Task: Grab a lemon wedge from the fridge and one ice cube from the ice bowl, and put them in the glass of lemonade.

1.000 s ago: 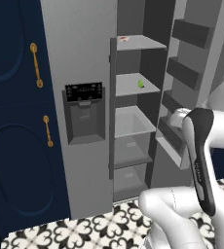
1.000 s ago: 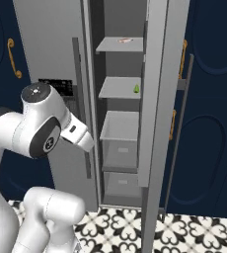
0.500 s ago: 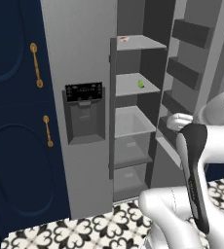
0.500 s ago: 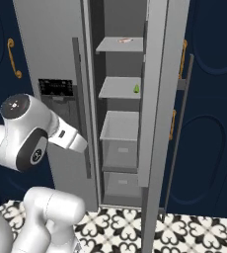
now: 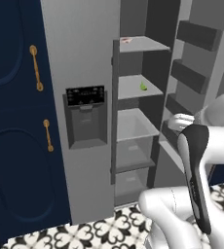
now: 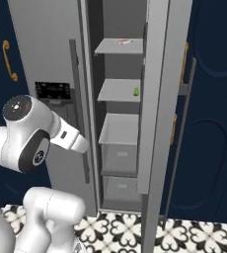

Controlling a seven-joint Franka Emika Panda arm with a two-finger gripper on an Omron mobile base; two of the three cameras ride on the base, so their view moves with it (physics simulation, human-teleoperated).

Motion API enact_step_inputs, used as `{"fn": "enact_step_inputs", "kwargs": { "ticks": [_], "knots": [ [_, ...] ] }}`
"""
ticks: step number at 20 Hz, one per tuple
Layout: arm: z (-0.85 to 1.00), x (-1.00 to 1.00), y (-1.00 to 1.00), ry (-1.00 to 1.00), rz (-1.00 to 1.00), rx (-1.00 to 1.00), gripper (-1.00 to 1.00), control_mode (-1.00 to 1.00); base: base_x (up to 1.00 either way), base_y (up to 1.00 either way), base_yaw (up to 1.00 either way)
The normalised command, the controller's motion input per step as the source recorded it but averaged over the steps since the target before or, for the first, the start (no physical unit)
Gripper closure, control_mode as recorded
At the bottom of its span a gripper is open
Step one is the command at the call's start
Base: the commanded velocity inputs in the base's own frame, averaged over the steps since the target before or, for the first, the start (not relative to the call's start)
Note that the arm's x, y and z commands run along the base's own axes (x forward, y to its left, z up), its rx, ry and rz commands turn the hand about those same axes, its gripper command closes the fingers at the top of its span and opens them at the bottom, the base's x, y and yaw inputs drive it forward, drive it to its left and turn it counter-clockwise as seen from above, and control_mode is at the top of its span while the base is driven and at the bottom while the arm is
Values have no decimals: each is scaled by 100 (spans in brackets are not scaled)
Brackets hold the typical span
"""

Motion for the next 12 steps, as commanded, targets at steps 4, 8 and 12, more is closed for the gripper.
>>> {"fn": "enact_step_inputs", "kwargs": {
  "ticks": [4, 8, 12],
  "knots": [
    [0, 0, 0, 0, 0, 0, -100, 100, 61, -7, 0],
    [0, 0, 0, 0, 0, 0, -100, 100, 61, -3, 0],
    [0, 0, 0, 0, 0, 0, -100, 100, 54, -10, 0]
  ]
}}
